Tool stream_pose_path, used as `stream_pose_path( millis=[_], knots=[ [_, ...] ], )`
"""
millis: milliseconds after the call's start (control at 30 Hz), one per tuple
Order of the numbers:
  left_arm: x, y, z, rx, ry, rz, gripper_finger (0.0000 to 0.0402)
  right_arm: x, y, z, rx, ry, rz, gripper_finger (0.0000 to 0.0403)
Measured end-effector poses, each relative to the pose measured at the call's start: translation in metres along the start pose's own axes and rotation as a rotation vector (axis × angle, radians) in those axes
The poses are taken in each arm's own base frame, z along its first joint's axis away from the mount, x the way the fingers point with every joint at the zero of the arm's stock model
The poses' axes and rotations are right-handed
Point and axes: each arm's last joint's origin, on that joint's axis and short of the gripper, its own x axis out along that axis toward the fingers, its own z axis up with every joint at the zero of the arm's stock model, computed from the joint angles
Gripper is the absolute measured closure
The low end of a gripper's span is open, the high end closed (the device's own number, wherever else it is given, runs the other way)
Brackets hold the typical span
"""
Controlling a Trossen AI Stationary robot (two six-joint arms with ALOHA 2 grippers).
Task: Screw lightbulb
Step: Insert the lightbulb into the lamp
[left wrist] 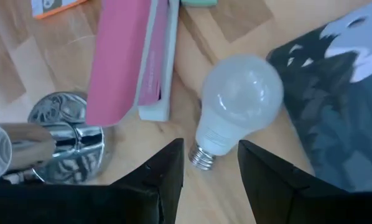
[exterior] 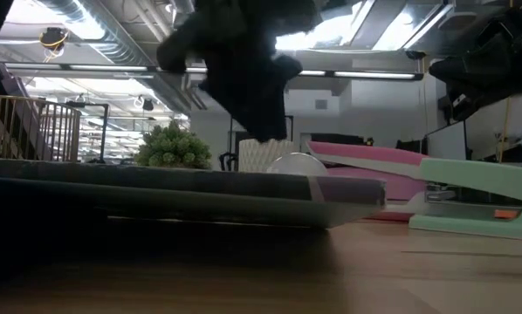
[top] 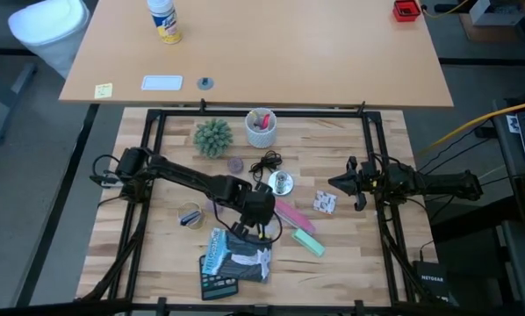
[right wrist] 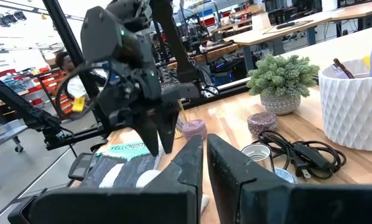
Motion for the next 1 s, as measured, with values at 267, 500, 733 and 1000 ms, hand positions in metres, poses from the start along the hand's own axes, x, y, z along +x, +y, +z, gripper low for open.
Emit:
stream_pose_path(
  millis=[267, 500, 733, 1000],
  knots=[
    [0.023, -0.003, -0.005, 0.008, 0.084, 0.027, 0.0259, 0.000, 0.000, 0.000, 0.000, 0.007, 0.017, 0.0374],
    [0.031, -0.005, -0.005, 0.021, 0.099, 0.025, 0.0259, 0.000, 0.000, 0.000, 0.000, 0.007, 0.017, 0.0374],
    [0.034, -0.012, -0.003, 0.098, 0.092, 0.000, 0.0259, 0.000, 0.000, 0.000, 0.000, 0.007, 0.017, 0.0374],
    [0.042, -0.014, 0.005, 0.224, 0.023, 0.020, 0.0259, 0.000, 0.000, 0.000, 0.000, 0.008, 0.016, 0.0374]
  ],
)
